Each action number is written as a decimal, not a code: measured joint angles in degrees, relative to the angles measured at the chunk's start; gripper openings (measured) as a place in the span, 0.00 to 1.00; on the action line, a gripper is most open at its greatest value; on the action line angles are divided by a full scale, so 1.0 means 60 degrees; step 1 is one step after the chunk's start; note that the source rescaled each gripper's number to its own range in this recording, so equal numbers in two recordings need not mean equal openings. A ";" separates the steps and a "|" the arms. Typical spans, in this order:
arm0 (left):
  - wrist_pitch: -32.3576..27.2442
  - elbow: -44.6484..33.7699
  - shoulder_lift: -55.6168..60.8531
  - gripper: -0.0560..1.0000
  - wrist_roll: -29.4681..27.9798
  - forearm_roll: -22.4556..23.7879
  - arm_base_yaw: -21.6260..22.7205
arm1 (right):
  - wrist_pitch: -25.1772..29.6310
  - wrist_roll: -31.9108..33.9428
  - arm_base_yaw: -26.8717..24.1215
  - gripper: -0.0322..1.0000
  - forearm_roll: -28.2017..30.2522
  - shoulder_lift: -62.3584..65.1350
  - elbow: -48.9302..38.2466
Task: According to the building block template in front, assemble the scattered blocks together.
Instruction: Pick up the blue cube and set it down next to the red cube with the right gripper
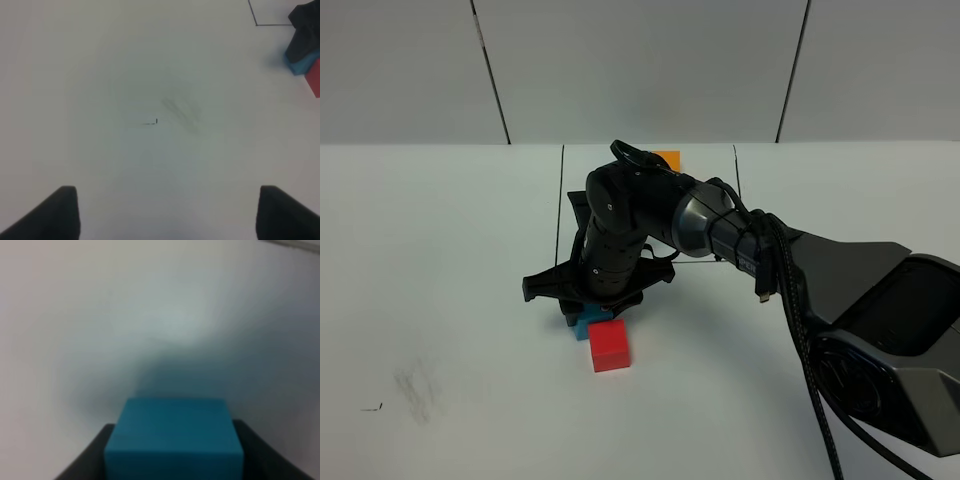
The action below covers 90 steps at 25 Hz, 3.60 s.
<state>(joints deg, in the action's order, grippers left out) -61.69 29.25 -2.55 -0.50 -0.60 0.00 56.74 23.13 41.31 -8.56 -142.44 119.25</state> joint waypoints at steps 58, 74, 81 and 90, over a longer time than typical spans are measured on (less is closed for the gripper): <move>0.0000 0.0000 0.0000 0.61 0.0000 0.0000 0.0000 | 0.1016 0.0596 0.0269 0.03 0.0491 0.0000 0.0068; 0.0000 0.0000 0.0000 0.61 0.0000 0.0000 0.0000 | 0.0856 0.0363 0.0280 0.03 0.0469 0.0000 0.0068; 0.0000 0.0000 0.0000 0.61 0.0000 0.0000 0.0000 | 0.0344 0.0003 0.0309 0.55 0.0166 -0.0060 0.0037; 0.0000 0.0000 0.0000 0.61 0.0000 0.0000 0.0000 | 0.0005 -0.0230 0.0372 0.99 0.0987 0.0019 0.0096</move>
<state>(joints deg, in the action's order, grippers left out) -61.69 29.25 -2.55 -0.50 -0.60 0.00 56.77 21.75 43.54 -2.64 -142.33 119.82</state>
